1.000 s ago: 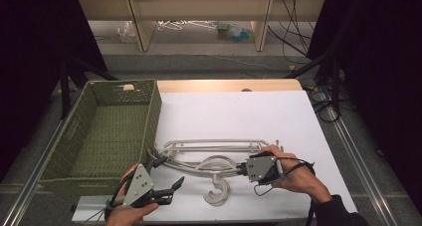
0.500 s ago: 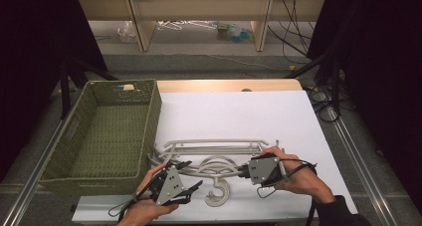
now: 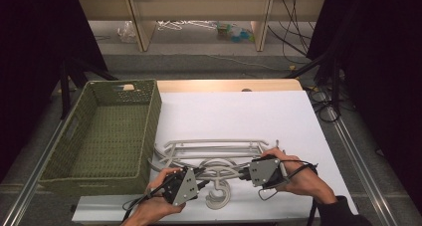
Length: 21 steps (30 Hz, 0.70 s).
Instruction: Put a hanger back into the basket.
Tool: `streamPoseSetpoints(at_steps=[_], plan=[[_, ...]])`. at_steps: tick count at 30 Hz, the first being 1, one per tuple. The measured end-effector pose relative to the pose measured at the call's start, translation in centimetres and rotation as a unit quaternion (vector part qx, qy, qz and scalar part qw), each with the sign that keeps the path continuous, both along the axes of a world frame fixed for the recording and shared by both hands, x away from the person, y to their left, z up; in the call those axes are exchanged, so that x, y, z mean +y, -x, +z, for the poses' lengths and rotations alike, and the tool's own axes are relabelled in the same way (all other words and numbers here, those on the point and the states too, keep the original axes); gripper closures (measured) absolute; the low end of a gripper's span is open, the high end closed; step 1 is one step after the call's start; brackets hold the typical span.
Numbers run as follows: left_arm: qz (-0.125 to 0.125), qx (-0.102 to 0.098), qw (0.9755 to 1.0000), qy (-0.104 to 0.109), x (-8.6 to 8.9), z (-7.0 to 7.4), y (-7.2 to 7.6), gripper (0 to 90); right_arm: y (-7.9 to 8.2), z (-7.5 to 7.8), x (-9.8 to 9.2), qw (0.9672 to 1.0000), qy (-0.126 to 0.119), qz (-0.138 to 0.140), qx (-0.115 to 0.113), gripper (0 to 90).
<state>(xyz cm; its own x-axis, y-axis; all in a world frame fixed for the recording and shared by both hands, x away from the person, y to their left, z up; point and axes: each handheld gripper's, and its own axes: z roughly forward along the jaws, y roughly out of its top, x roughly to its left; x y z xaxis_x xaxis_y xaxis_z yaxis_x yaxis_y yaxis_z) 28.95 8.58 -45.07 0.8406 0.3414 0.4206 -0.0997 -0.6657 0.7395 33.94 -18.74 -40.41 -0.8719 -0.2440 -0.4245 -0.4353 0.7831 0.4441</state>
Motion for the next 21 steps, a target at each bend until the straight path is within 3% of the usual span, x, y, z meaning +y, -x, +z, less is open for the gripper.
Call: streamPoseSetpoints(at_steps=[2, 4, 7, 11, 14, 15, 17, 18, 19, 21], plan=[[-0.001, -0.002, 1.0, 0.0, -0.1, 0.0, 0.0, 66.1, 0.0, 0.0, 0.0, 1.0, -0.001, 0.001, -0.002, 81.6], [-0.018, -0.011, 0.9994, -0.028, -0.2, 0.6, 0.1, 69.1, -0.1, 0.0, 0.0, 1.0, -0.001, -0.007, 0.004, 80.9], [-0.036, -0.019, 0.9984, -0.038, -0.3, 1.5, 0.3, 74.5, 0.0, 0.1, -0.3, 0.9997, -0.005, -0.019, 0.011, 80.3], [-0.046, -0.018, 0.9978, -0.046, -0.3, 2.0, 0.3, 77.1, -0.1, 0.6, -0.5, 0.9994, -0.026, -0.023, 0.002, 78.8], [-0.048, -0.005, 0.9981, -0.039, -0.3, 2.4, 0.3, 78.5, -0.2, 0.8, -0.5, 0.9988, -0.036, -0.031, -0.006, 76.7], [-0.046, 0.015, 0.9984, -0.03, -0.4, 2.6, 0.3, 78.8, -0.2, 0.9, -0.5, 0.9983, -0.041, -0.04, 0.0, 75.7], [-0.044, 0.019, 0.9986, -0.025, -0.4, 2.7, 0.3, 78.9, -0.3, 1.0, -0.5, 0.9981, -0.044, -0.043, -0.005, 74.1], [-0.034, 0.041, 0.9985, -0.011, -0.3, 3.0, 0.1, 79.0, 0.0, 1.0, -0.6, 0.9953, -0.06, -0.072, 0.027, 65.8], [-0.034, 0.041, 0.9985, -0.011, -0.3, 3.0, 0.1, 79.1, 0.0, 1.0, -0.6, 0.9953, -0.06, -0.072, 0.027, 65.8], [-0.016, 0.076, 0.9969, 0.013, -0.1, 3.2, 0.1, 79.2, -0.2, 1.3, -0.6, 0.9935, -0.073, -0.087, 0.015, 62.5]])
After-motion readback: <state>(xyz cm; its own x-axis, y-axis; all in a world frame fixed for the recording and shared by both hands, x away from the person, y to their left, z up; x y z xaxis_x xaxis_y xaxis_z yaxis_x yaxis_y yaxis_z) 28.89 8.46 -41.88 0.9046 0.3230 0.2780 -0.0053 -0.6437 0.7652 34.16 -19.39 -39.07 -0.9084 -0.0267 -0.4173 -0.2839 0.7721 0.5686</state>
